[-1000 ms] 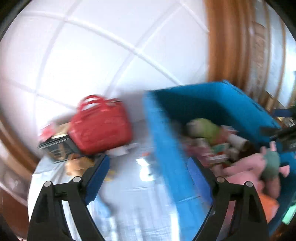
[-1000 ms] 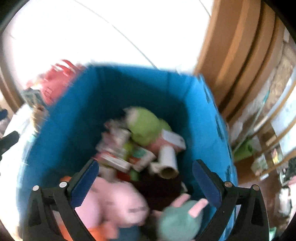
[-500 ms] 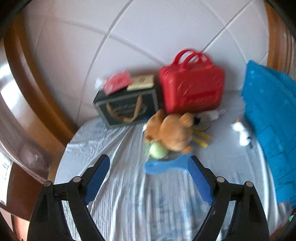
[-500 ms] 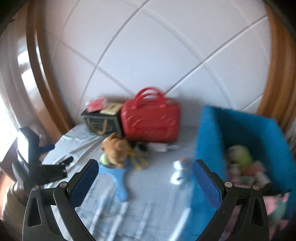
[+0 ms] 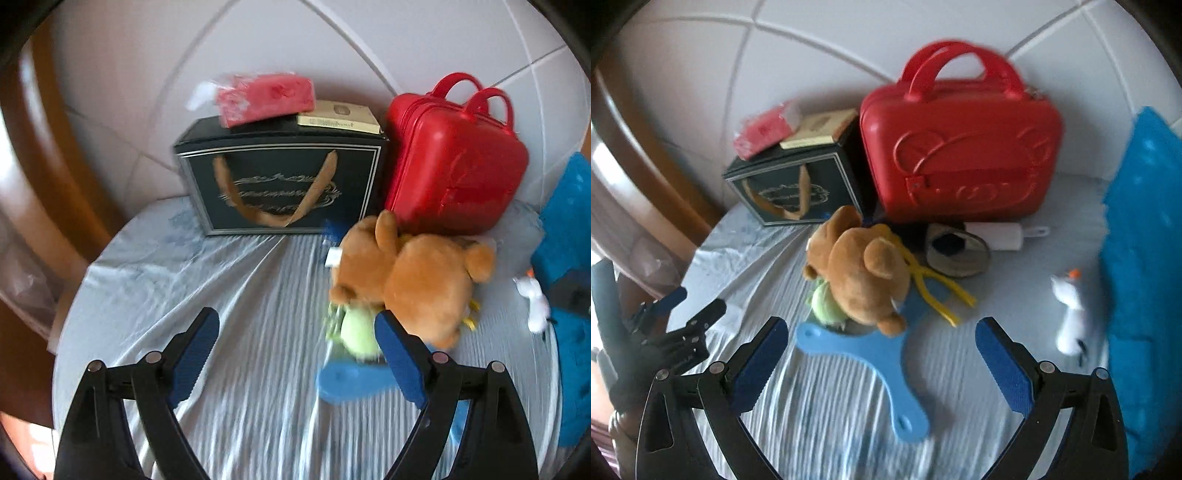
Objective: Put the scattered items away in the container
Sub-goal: 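Move both grippers back to the brown teddy bear on the bed, then grasp the brown teddy bear with both grippers and lift it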
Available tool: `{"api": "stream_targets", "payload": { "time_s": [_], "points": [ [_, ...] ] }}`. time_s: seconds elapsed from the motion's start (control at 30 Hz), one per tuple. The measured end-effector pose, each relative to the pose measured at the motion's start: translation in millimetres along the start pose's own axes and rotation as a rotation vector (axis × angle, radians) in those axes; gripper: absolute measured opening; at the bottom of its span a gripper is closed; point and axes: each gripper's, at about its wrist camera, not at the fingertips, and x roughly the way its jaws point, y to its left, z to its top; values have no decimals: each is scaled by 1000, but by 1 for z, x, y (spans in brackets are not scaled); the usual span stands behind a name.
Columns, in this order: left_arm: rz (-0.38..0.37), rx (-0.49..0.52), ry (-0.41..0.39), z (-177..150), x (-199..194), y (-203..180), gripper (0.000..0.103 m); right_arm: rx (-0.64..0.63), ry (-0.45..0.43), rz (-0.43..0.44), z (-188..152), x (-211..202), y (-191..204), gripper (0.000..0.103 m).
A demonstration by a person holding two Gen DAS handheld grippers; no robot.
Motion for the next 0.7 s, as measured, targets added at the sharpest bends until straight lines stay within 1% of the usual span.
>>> {"api": "stream_targets", "payload": {
  "time_s": [0.1, 0.17, 0.23, 0.27, 0.3, 0.37, 0.4, 0.43, 0.47, 0.53, 0.6, 0.7],
  "points": [
    [-19, 69, 23, 15, 47, -17, 86, -3, 14, -16, 20, 42, 1, 103],
    [-11, 121, 42, 19, 79, -28, 86, 19, 6, -19, 33, 69, -3, 103],
    [-15, 145, 68, 17, 103, -37, 86, 32, 8, 13, 42, 92, -4, 103],
    [-27, 148, 82, 13, 112, -40, 86, 28, 6, 16, 47, 105, -2, 103],
    [-42, 145, 80, 8, 115, -42, 87, 9, 14, 4, 50, 121, 0, 103],
    [-76, 133, 74, -2, 115, -43, 86, -30, 72, -22, 50, 148, 2, 101],
    [-91, 126, 83, -7, 114, -43, 86, -29, 121, 13, 45, 162, 1, 98],
    [-107, 118, 85, -13, 110, -42, 86, -21, 154, 59, 39, 168, -1, 86],
    [-115, 113, 82, -20, 104, -41, 86, -15, 169, 92, 32, 170, -2, 86],
    [-122, 115, 78, -36, 89, -38, 86, -54, 158, 90, 14, 160, 1, 83],
    [-115, 120, 63, -54, 66, -31, 86, -116, 138, 78, -4, 139, 8, 81],
    [-88, 115, 46, -76, 29, -15, 86, -279, 78, 43, -42, 101, 29, 79]
  ]
}}
